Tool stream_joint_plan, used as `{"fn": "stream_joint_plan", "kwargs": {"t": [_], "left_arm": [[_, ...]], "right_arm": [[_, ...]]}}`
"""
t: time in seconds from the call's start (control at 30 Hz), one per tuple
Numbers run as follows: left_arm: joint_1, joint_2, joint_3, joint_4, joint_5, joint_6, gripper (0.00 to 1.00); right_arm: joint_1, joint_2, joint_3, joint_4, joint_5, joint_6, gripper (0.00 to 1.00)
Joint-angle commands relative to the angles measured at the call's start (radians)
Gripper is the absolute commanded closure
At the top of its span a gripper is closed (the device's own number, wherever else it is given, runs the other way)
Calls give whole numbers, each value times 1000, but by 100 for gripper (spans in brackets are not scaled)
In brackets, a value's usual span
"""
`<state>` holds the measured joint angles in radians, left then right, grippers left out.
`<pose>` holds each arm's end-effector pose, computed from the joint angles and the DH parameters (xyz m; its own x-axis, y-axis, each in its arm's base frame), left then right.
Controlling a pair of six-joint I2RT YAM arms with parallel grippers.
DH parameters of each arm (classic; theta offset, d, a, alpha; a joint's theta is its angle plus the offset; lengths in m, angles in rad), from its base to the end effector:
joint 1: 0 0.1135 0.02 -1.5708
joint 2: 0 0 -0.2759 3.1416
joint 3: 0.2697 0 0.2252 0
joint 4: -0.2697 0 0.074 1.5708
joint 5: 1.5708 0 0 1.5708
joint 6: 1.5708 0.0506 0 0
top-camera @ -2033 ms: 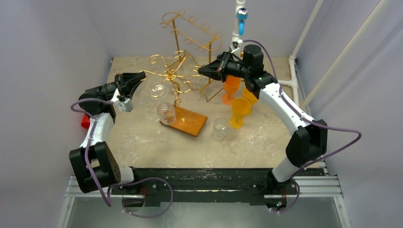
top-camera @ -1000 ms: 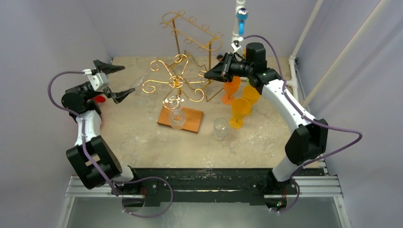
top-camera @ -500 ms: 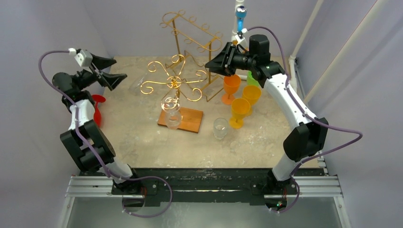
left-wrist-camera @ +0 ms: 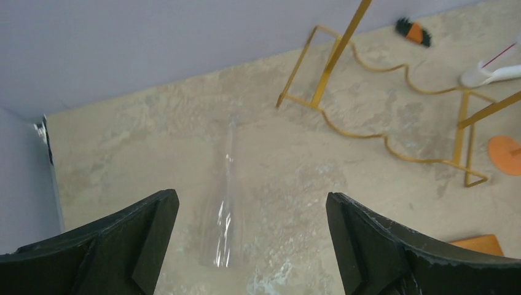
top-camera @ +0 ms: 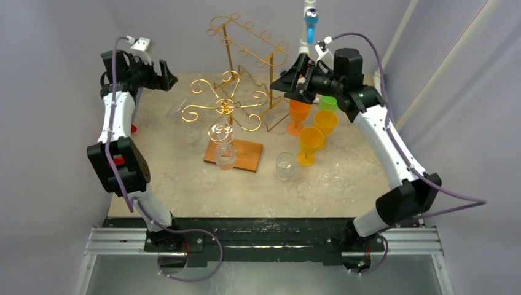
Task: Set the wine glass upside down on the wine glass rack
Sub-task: Pick up the wine glass at the center of the board.
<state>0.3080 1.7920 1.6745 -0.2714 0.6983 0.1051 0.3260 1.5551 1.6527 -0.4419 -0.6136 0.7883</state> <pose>0.3982 0.0925 0.3741 -0.3242 -0.0188 -0.9458 0.3708 0.9173 -0.1454 0.3075 0.1347 0.4313 -0.7753 0.3500 -0.5258 -0.3199 0.5003 0.8046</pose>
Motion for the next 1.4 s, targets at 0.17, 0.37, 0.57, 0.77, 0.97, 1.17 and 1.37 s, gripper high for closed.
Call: {"fn": "stream_joint_plan", "kwargs": {"t": [0.17, 0.37, 0.57, 0.77, 0.97, 1.17, 1.37], "left_arm": [[-137, 204, 98, -275, -400, 148, 0], [-147, 295, 116, -200, -451, 155, 0], [-157, 381, 150, -160, -527, 209, 0], [-158, 421, 103, -122, -530, 259, 0], [-157, 397, 17, -58, -510, 281, 21], [-157, 379, -14, -51, -530, 303, 46], [-155, 373, -29, -66, -540, 308, 69]], "right_arm": [[-2, -229, -151, 18, 103, -72, 1], [-2, -354, -310, 44, 134, -67, 1], [-2, -441, -404, 40, 165, -66, 1], [-2, -448, -381, 22, 172, -70, 1], [-2, -435, -352, 20, 179, -77, 1], [-2, -431, -336, 24, 177, -85, 5], [-2, -427, -307, 8, 171, -94, 8]]}}
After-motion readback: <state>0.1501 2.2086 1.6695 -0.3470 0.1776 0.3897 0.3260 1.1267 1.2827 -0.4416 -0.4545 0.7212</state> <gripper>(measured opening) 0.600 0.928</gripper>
